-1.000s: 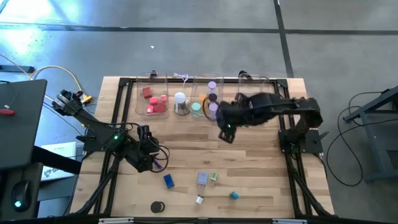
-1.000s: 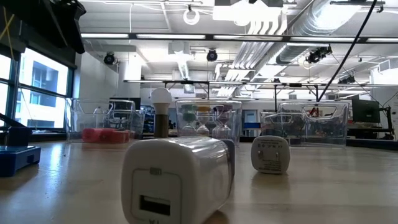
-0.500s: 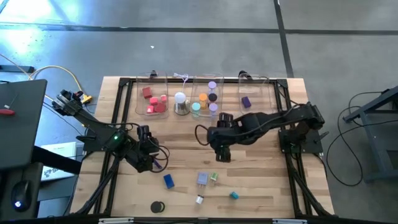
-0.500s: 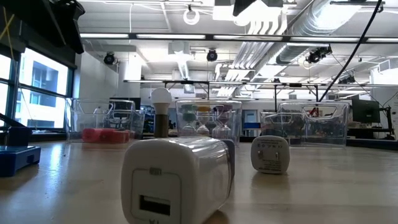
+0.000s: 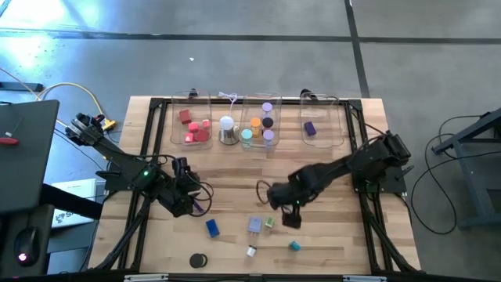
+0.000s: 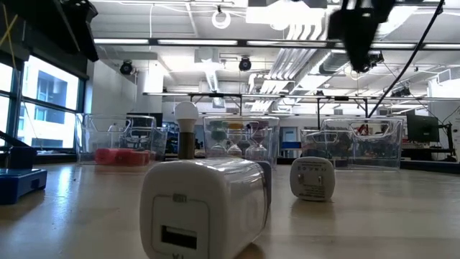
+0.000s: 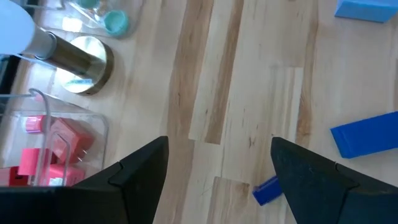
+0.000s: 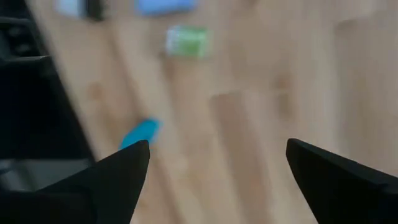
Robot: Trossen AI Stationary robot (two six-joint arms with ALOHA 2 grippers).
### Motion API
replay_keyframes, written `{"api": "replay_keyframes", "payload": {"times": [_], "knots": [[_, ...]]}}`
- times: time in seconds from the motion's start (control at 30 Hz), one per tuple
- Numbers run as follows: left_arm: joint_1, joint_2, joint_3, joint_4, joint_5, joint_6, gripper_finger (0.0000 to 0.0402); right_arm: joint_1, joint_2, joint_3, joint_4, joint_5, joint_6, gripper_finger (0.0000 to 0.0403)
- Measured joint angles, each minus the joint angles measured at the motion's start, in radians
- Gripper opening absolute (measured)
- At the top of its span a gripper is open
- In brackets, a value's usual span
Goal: Pick & Place Office items
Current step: Put the light blue digital clock into the right transparent bin
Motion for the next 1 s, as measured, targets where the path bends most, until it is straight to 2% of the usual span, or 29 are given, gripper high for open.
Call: {"api": "replay_keyframes", "payload": {"times": [0.13, 0.2, 0.53, 0.67, 0.87, 1.0], "knots": [[0.0, 0.0, 0.0, 0.0, -0.027, 0.018, 0.0273, 0.064, 0.0, -0.053, 0.151, -0.126, 0.082, 0.0368], [0.0, 0.0, 0.0, 0.0, -0.034, 0.018, 0.0273, 0.092, 0.0, -0.067, 0.203, -0.134, 0.138, 0.0368], [0.0, 0.0, 0.0, 0.0, -0.059, 0.003, 0.0273, 0.209, 0.0, -0.071, 0.223, 0.084, 0.402, 0.0366], [0.0, 0.0, 0.0, 0.0, -0.058, 0.002, 0.0273, 0.243, 0.0, -0.071, 0.225, 0.124, 0.51, 0.035], [0.0, 0.0, 0.0, 0.0, -0.058, 0.0, 0.0273, 0.263, 0.028, -0.071, 0.209, 0.127, 0.649, 0.032], [0.0, 0.0, 0.0, 0.0, -0.054, -0.01, 0.0273, 0.264, 0.07, -0.071, 0.204, 0.054, 0.679, 0.0312]]}}
